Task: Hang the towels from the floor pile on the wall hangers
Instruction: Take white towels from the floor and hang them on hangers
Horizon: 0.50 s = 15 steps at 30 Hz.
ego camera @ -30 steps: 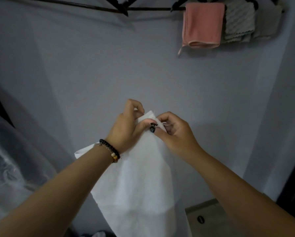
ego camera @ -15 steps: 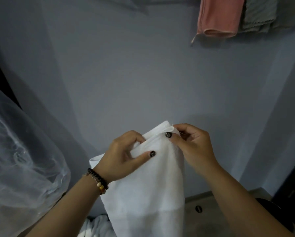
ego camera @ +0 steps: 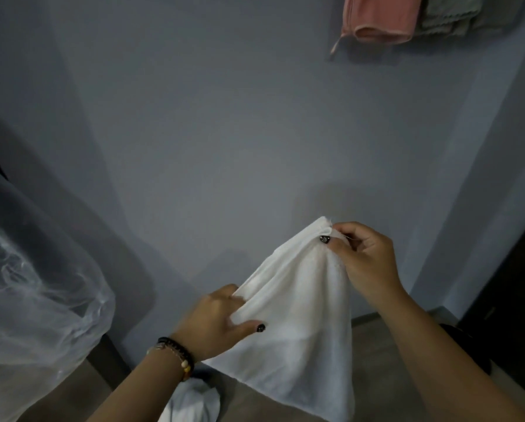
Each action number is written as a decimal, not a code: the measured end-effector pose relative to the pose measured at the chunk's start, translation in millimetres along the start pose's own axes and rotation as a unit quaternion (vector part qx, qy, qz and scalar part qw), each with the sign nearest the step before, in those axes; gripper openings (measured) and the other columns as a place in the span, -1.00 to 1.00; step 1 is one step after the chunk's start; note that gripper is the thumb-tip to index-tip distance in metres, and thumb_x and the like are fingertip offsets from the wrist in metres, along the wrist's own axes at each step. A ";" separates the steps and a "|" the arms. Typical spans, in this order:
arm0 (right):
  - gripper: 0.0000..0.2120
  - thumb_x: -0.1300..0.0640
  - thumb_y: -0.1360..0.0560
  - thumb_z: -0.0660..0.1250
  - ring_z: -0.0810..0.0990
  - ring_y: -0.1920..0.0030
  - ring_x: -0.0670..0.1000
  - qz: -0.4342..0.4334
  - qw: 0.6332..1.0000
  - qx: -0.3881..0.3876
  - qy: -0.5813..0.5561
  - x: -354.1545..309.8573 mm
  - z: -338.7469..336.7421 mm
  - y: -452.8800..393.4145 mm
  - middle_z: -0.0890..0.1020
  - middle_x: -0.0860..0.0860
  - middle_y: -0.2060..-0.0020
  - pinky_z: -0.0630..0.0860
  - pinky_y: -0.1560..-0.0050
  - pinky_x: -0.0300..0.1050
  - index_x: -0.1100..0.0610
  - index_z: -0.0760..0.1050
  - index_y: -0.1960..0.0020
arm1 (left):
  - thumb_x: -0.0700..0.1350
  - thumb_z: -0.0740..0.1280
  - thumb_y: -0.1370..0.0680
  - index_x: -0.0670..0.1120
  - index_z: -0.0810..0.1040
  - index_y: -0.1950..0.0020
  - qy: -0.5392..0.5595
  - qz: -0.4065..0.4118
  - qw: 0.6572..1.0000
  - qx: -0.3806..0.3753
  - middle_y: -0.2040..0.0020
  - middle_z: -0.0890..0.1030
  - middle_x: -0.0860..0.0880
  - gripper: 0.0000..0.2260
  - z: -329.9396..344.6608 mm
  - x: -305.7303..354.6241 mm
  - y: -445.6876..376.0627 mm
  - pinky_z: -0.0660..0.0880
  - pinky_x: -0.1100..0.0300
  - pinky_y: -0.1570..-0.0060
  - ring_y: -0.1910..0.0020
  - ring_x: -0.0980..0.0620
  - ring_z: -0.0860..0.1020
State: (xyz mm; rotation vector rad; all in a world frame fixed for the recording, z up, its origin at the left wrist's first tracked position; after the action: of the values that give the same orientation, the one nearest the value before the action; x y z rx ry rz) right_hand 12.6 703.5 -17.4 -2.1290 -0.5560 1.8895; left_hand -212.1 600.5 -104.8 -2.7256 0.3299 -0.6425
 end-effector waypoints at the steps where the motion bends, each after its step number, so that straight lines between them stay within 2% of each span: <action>1: -0.89 0.29 -0.42 0.45 0.53 0.32 -0.12 0.002 1.000 0.012 0.002 4.4 -7.4 0.1 0.65 0.03 0.31 0.44 0.30 -0.32 0.10 0.62 0.19 | 0.38 0.23 -0.47 0.03 0.63 0.13 -0.035 0.003 0.999 0.009 0.16 0.49 0.10 -0.55 4.1 1.5 1.3 0.51 0.13 0.23 0.26 0.11 0.49; 3: -0.90 0.28 -0.42 0.45 0.53 0.33 -0.15 0.010 0.999 0.035 0.004 15.1 -23.5 1.2 0.64 -0.02 0.32 0.44 0.30 -0.36 0.10 0.62 0.18 | 0.33 0.25 -0.48 0.03 0.62 0.15 -0.097 0.027 0.993 0.062 0.19 0.50 0.08 -0.61 7.8 11.0 4.8 0.49 0.19 0.35 0.31 0.07 0.49; 5: -0.91 0.27 -0.43 0.45 0.54 0.32 -0.17 0.019 0.999 0.050 0.006 26.5 -37.5 4.4 0.64 -0.07 0.32 0.45 0.27 -0.36 0.10 0.61 0.17 | 0.24 0.29 -0.48 0.03 0.62 0.13 -0.128 0.045 0.986 0.100 0.14 0.55 0.06 -0.70 14.3 25.2 10.3 0.45 0.25 0.37 0.29 0.05 0.51; 9: -0.90 0.28 -0.45 0.43 0.57 0.24 -0.13 0.048 0.997 0.056 -0.029 50.0 -56.5 12.0 0.65 -0.08 0.29 0.49 0.14 -0.22 0.10 0.61 0.17 | 0.10 0.21 -0.60 -0.01 0.64 0.04 -0.046 0.090 0.989 0.111 0.00 0.59 0.02 -0.73 36.3 57.1 20.1 0.50 0.19 0.26 0.18 0.04 0.54; 12: -0.85 0.29 -0.44 0.43 0.61 0.18 -0.08 0.075 0.995 0.036 -0.057 61.8 -62.8 15.0 0.68 -0.04 0.23 0.51 0.07 -0.12 0.05 0.64 0.18 | 0.03 0.12 -0.65 -0.04 0.65 0.02 0.012 0.071 0.990 0.124 -0.05 0.59 0.06 -0.68 49.1 69.7 16.6 0.53 0.17 0.27 0.17 0.07 0.59; 15: -0.76 0.31 -0.46 0.40 0.61 0.17 -0.08 0.087 0.992 0.022 -0.083 66.4 -68.2 15.3 0.68 -0.06 0.23 0.51 0.07 -0.13 -0.03 0.66 0.20 | -0.05 0.28 -0.56 0.03 0.63 -0.04 0.024 0.031 0.989 0.143 -0.06 0.58 0.09 -0.85 59.9 78.9 9.3 0.53 0.20 0.32 0.18 0.08 0.61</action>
State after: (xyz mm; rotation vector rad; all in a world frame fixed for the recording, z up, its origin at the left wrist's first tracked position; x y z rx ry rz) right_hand 88.0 723.3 -74.2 -2.0648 -0.3668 2.1667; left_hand -116.7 584.0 -127.9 -2.4206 0.3074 -0.6824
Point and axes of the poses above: each hand's wrist, its own y-axis away from the middle knuckle, its own z-axis out of the palm, x = y × z, the point moved 8 cm from there along -y, towards the middle knuckle
